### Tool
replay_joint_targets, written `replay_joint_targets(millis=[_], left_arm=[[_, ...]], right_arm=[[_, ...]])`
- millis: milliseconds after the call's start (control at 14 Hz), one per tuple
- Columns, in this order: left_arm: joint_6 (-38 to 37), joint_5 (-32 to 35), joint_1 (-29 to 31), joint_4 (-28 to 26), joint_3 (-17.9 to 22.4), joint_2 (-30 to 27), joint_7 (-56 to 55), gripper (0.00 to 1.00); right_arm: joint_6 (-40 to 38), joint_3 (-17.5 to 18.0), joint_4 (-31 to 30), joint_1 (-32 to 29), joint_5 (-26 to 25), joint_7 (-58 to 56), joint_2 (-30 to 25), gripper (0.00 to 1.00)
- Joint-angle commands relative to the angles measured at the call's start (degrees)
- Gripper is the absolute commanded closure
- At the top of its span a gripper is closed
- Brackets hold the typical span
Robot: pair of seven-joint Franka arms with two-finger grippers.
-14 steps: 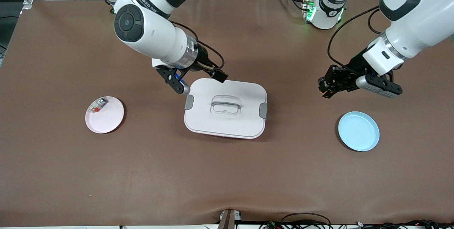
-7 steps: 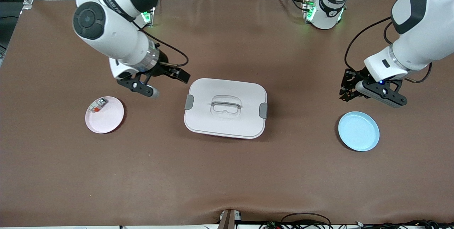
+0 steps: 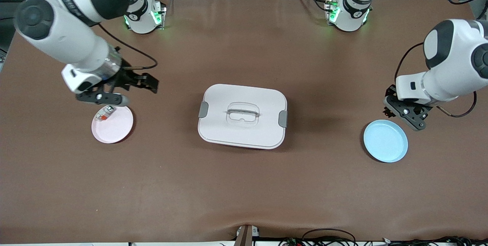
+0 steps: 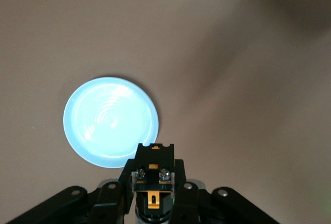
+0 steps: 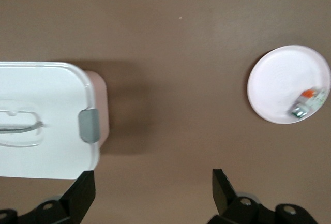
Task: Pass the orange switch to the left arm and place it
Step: 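Carry the switch to the blue plate while the right gripper withdraws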
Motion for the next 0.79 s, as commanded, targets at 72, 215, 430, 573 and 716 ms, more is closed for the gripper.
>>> replay_joint_targets(millis=[72, 215, 430, 573, 716], left_arm=[[2.19, 6.93, 1.02, 1.27, -0.51, 4.77, 9.01, 1.0], [3.33, 11.06, 0.94, 2.05, -0.51, 7.32, 10.78, 1.0], [6.67, 14.77, 1.02, 2.06, 0.01, 10.58, 15.51, 1.0], [10.18, 16.09, 2.25, 2.06, 0.46, 13.39, 20.34, 1.0], [12.12, 16.18, 2.52, 2.06, 0.54, 15.06, 25.79, 1.0]], right_arm=[[-0.98, 1.05, -1.91, -5.79, -2.34, -7.59, -2.93, 0.0], [-1.33, 1.05, -1.48, -7.9, -2.61, -9.8, -3.28, 0.0], [-3.43, 1.05, -0.07, -8.97, -5.5, -9.81, -3.55, 0.0], [-4.05, 1.05, 1.16, -9.05, -8.75, -9.98, -3.55, 0.0], [-6.15, 1.05, 4.22, -9.23, -9.64, -9.81, -3.28, 0.0]])
